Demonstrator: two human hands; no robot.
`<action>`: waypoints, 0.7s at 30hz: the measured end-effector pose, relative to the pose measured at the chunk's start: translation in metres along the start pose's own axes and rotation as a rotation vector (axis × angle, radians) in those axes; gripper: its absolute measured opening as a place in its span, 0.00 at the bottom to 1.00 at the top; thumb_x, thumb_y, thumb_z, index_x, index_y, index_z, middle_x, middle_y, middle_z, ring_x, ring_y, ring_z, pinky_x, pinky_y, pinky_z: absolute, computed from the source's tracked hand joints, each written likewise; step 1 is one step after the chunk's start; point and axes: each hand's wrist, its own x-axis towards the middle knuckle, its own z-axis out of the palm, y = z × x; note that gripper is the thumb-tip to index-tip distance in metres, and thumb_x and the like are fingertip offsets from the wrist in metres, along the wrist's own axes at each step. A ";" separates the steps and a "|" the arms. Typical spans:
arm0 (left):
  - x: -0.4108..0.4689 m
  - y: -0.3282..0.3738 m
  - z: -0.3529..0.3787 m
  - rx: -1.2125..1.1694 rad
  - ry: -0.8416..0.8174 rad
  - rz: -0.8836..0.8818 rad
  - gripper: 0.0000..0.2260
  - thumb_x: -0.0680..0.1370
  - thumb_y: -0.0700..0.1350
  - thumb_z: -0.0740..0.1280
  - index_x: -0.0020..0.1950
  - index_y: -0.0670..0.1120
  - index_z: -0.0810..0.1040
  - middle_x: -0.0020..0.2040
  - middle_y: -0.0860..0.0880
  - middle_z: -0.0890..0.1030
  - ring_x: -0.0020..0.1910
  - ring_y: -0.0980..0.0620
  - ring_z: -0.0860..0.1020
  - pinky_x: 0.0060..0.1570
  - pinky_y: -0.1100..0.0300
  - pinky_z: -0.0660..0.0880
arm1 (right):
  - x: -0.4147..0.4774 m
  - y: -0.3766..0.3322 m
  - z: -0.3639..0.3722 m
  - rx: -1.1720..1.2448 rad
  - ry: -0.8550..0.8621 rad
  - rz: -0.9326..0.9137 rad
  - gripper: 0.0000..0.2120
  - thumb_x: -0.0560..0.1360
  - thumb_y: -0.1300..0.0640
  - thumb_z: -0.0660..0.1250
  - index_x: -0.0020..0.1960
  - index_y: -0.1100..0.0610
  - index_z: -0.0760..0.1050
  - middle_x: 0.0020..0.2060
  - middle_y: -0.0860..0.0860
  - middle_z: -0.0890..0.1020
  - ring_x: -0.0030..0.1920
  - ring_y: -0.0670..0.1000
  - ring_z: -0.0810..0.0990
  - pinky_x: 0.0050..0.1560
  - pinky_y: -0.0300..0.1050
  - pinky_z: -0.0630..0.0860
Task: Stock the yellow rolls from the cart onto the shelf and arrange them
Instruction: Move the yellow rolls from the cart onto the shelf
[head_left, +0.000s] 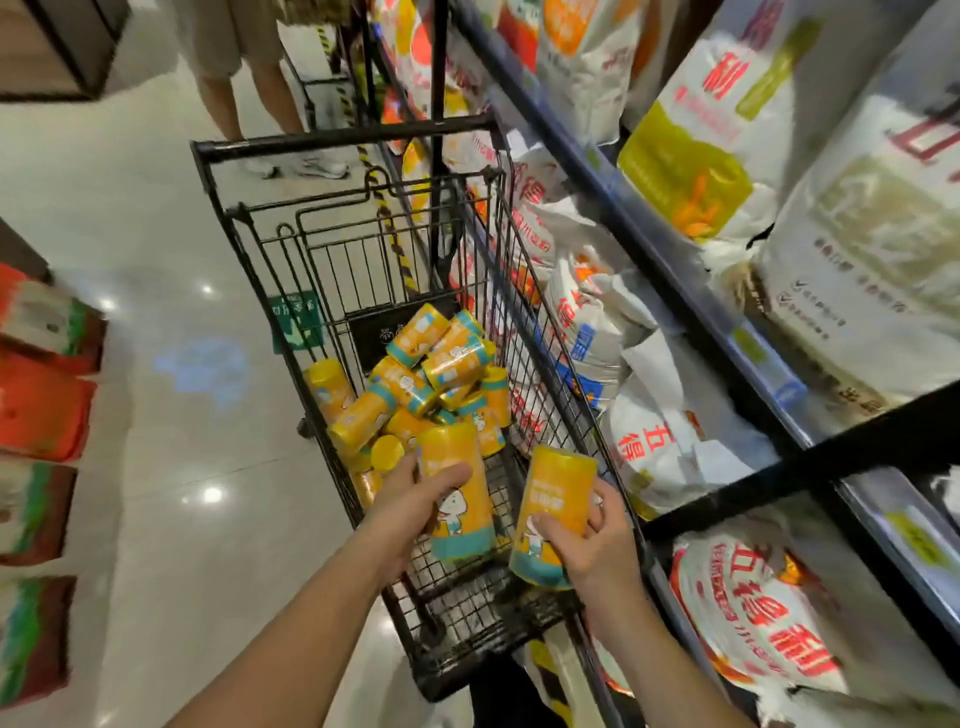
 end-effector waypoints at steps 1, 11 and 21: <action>-0.007 0.006 0.002 0.013 -0.012 0.030 0.19 0.75 0.45 0.74 0.65 0.50 0.75 0.54 0.50 0.85 0.49 0.50 0.85 0.47 0.53 0.81 | -0.010 -0.007 -0.003 0.021 0.001 -0.004 0.35 0.70 0.68 0.76 0.71 0.55 0.64 0.59 0.54 0.81 0.54 0.53 0.83 0.54 0.50 0.82; -0.087 0.084 0.048 0.182 -0.175 0.332 0.16 0.73 0.40 0.74 0.57 0.48 0.75 0.43 0.51 0.82 0.33 0.60 0.81 0.28 0.66 0.74 | -0.091 -0.090 -0.052 0.060 0.126 -0.255 0.35 0.69 0.64 0.78 0.69 0.50 0.66 0.57 0.47 0.82 0.50 0.43 0.84 0.49 0.41 0.82; -0.195 0.144 0.137 0.262 -0.435 0.632 0.18 0.69 0.47 0.77 0.56 0.53 0.76 0.49 0.49 0.85 0.48 0.49 0.85 0.48 0.52 0.80 | -0.189 -0.162 -0.136 0.061 0.349 -0.493 0.39 0.66 0.60 0.80 0.72 0.51 0.65 0.61 0.49 0.80 0.56 0.47 0.82 0.60 0.52 0.79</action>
